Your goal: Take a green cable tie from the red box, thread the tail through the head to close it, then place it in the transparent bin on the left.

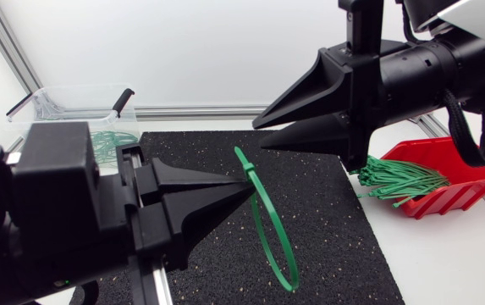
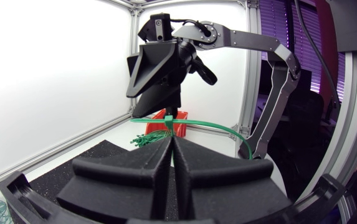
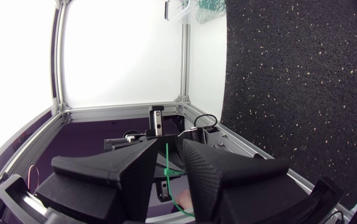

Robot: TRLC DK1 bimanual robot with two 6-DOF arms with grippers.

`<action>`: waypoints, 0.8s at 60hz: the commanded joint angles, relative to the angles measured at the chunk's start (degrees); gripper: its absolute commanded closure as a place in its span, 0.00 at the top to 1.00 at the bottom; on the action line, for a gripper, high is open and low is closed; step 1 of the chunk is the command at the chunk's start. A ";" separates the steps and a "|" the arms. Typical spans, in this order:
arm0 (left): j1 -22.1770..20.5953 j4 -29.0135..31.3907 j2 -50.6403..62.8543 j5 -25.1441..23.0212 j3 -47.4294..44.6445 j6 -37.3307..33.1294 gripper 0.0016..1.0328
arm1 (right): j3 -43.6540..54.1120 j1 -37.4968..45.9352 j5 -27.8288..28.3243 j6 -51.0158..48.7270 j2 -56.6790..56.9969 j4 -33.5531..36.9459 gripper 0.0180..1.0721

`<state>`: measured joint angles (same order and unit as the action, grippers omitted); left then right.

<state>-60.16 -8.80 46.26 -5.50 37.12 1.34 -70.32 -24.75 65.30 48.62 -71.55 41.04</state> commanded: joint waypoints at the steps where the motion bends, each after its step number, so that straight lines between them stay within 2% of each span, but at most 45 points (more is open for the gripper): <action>1: 0.13 0.27 -0.21 -0.74 1.11 -1.52 0.04 | -2.19 -0.74 1.32 -3.88 -1.75 1.41 0.34; 16: 1.80 -0.17 -1.79 -0.92 -1.35 -7.32 0.04 | -2.89 -2.41 1.41 -12.67 -3.86 6.16 0.34; 38: 2.24 -6.06 -1.79 -0.92 -7.24 -15.41 0.04 | -4.91 -1.17 5.37 -21.20 -7.55 10.47 0.34; 48: 5.32 -6.14 -2.31 -3.38 -8.21 -17.16 0.04 | -5.17 -1.26 5.72 -25.68 -8.70 12.40 0.33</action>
<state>-56.49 -13.96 44.75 -7.55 30.04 -13.78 -73.95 -26.15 70.54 26.50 -78.72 51.94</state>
